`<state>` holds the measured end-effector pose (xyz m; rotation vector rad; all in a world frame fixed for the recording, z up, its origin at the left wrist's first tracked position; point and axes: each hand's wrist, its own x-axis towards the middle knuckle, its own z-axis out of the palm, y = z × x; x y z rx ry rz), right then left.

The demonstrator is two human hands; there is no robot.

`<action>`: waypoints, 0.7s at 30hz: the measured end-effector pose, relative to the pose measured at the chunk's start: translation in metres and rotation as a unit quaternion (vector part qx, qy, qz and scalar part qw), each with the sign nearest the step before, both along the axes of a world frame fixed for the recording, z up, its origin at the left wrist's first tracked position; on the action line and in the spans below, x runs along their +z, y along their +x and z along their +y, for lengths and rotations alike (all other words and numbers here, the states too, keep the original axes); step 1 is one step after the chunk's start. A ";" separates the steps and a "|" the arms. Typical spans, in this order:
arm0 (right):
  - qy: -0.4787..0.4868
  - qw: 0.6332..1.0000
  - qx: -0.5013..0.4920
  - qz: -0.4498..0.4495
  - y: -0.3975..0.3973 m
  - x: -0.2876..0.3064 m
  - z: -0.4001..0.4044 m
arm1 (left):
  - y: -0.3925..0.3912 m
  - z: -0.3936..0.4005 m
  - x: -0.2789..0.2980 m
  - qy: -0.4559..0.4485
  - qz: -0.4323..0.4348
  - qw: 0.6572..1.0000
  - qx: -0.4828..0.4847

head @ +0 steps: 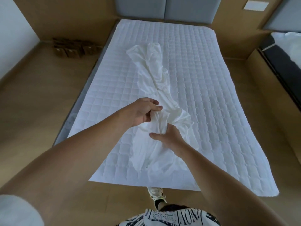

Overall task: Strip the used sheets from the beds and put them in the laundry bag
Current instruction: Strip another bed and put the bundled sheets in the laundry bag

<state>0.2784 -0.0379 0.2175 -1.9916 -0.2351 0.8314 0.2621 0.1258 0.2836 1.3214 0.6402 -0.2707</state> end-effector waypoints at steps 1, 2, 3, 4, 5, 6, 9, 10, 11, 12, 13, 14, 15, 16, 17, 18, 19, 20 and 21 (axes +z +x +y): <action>-0.027 1.000 -0.008 0.009 0.011 -0.001 -0.001 | 0.003 0.001 -0.003 0.005 0.003 1.000 0.000; -0.037 0.999 -0.031 0.020 0.026 -0.004 -0.001 | 0.005 0.003 -0.006 0.021 0.005 1.000 0.001; -0.024 0.996 -0.076 0.028 0.043 -0.005 -0.001 | 0.008 0.006 -0.011 0.051 0.009 0.999 0.006; 0.012 0.990 -0.134 0.039 0.060 -0.003 0.001 | 0.010 0.010 -0.018 0.086 0.017 0.996 0.019; 0.055 0.978 -0.193 0.052 0.078 -0.002 0.002 | 0.013 0.014 -0.026 0.120 0.030 0.992 0.034; 0.098 0.965 -0.234 0.066 0.095 -0.002 0.002 | 0.015 0.018 -0.036 0.142 0.046 0.988 0.044; 0.091 0.967 -0.227 0.073 0.123 -0.007 0.001 | 0.015 0.021 -0.067 0.140 0.097 0.985 0.040; 0.060 0.973 -0.213 0.062 0.124 -0.016 -0.003 | 0.014 0.021 -0.077 0.132 0.115 0.984 0.038; 0.029 0.977 -0.205 0.055 0.121 -0.030 -0.012 | 0.012 0.020 -0.089 0.123 0.136 0.982 0.038; -0.006 0.978 -0.200 0.055 0.114 -0.046 -0.022 | 0.010 0.019 -0.101 0.112 0.160 0.980 0.039; -0.036 0.976 -0.202 0.070 0.107 -0.062 -0.032 | 0.008 0.017 -0.113 0.096 0.184 0.977 0.041; -0.057 0.971 -0.210 0.100 0.100 -0.080 -0.044 | 0.006 0.016 -0.126 0.080 0.207 0.974 0.043; -0.071 0.962 -0.222 0.142 0.093 -0.098 -0.055 | 0.004 0.014 -0.139 0.064 0.230 0.970 0.048; -0.080 0.951 -0.237 0.180 0.088 -0.112 -0.066 | 0.001 0.013 -0.149 0.049 0.255 0.964 0.057; -0.089 0.941 -0.247 0.212 0.085 -0.126 -0.075 | -0.001 0.012 -0.161 0.032 0.273 0.959 0.073; -0.096 0.932 -0.256 0.239 0.082 -0.138 -0.083 | -0.003 0.012 -0.176 0.021 0.289 0.953 0.086; -0.103 0.923 -0.263 0.261 0.080 -0.152 -0.091 | -0.005 0.011 -0.188 0.008 0.303 0.948 0.100; -0.109 0.915 -0.268 0.279 0.077 -0.162 -0.096 | -0.006 0.011 -0.200 0.000 0.321 0.940 0.111; -0.112 0.910 -0.274 0.291 0.074 -0.170 -0.099 | -0.006 0.011 -0.214 -0.011 0.338 0.933 0.123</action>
